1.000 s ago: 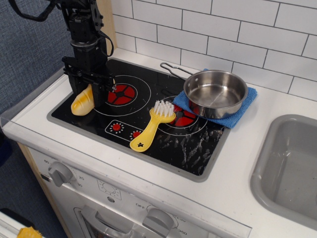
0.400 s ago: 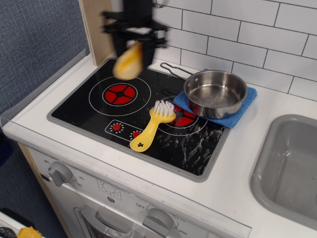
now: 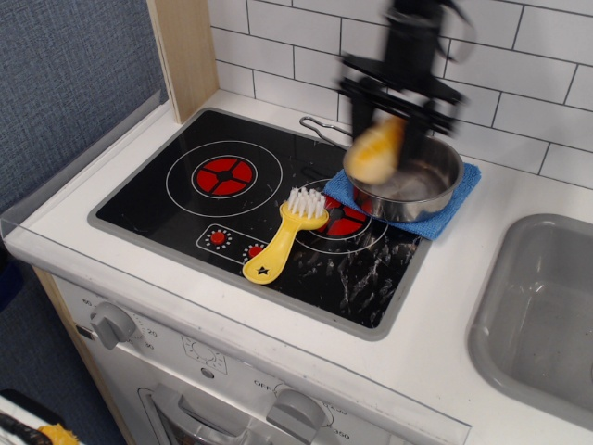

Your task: Put the bread inside the pan.

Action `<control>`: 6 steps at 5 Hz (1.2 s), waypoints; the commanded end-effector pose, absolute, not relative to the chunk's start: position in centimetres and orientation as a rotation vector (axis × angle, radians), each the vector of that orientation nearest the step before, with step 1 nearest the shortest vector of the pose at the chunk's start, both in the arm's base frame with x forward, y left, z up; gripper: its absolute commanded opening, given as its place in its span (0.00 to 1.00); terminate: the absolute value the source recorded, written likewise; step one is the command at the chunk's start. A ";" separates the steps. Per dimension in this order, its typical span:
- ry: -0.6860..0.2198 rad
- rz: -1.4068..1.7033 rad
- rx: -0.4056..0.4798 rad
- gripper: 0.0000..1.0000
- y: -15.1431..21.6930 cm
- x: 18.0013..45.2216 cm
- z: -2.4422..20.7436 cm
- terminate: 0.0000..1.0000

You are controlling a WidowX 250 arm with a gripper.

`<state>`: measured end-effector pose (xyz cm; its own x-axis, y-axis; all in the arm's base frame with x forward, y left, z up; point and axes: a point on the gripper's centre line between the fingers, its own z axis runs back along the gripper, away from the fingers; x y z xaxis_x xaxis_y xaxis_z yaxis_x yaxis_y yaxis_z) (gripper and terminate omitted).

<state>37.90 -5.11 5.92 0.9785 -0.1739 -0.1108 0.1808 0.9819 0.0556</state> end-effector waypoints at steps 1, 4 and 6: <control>0.061 -0.210 0.090 0.00 -6.7 39.5 5.2 0.00; 0.030 -0.179 0.102 1.00 -4.7 40.3 6.0 0.00; -0.081 -0.141 0.034 1.00 -4.4 38.3 9.7 0.00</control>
